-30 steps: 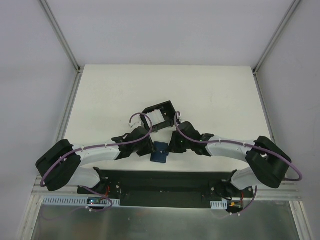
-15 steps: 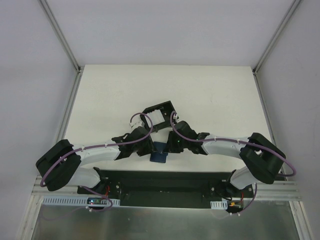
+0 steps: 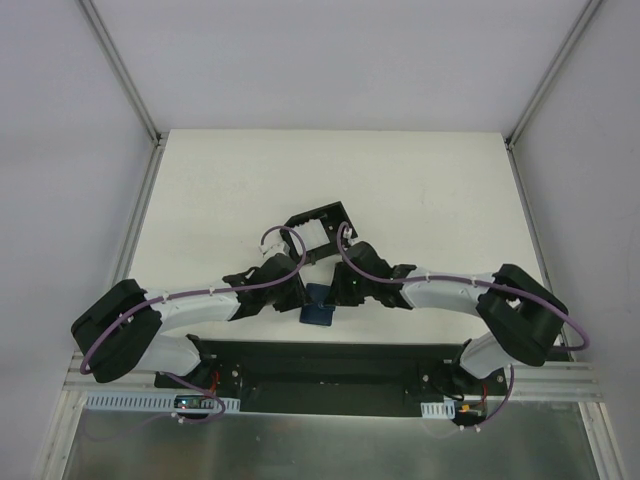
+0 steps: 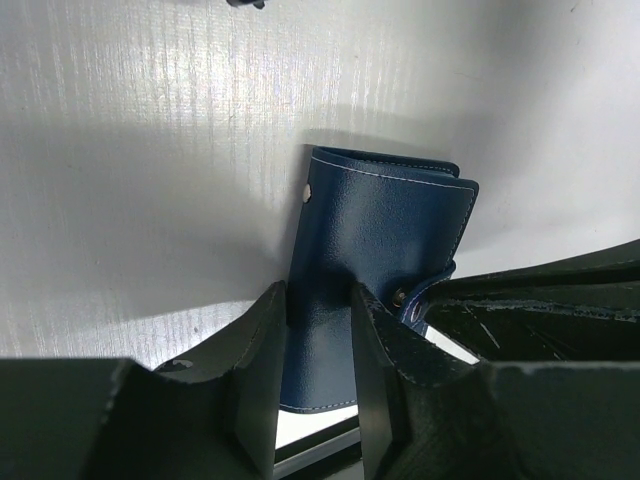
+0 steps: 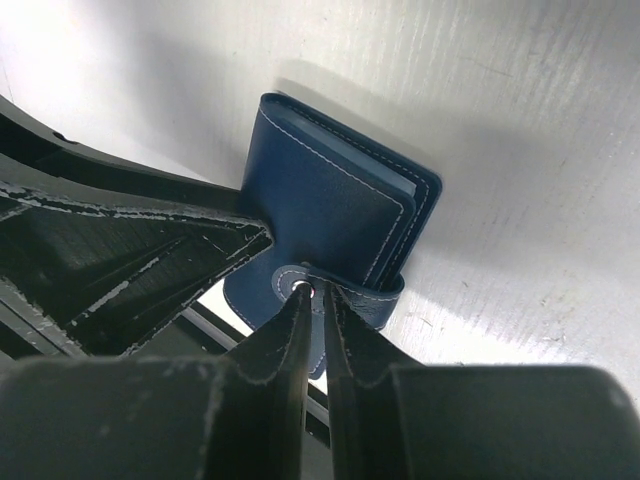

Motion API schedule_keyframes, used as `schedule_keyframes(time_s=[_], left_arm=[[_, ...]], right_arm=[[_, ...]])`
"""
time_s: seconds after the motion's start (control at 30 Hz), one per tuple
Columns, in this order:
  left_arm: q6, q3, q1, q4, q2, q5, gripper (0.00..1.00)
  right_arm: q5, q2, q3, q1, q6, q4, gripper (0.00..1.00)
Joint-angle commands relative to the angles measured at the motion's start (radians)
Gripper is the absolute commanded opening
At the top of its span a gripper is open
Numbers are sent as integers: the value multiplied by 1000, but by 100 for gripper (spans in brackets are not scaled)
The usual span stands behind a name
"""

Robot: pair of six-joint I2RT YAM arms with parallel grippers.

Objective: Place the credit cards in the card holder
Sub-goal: Close the card holder at the center of the board.

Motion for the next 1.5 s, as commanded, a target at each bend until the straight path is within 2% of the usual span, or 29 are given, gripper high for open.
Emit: schedule_keyframes(time_s=[0.0,0.3,0.53,1.0,1.33,1.47], left_arm=[[34,-41,-17,-101,47,31,26],[29,-33,-19,-98,64,38,25],[41,-27,-29,-97,64,43,19],[29,-29,-58,-90,80,43,18],[18,-38,-65,-81,83,43,18],[11,-47,-65,-74,77,43,18]], right_arm=[[24,27,57,22,-7,-15,12],[136,43,107,77,-36,-129,13],[280,55,127,119,-24,-184,14],[331,106,160,126,3,-236,14],[359,230,250,132,42,-432,11],[343,251,229,110,59,-436,10]])
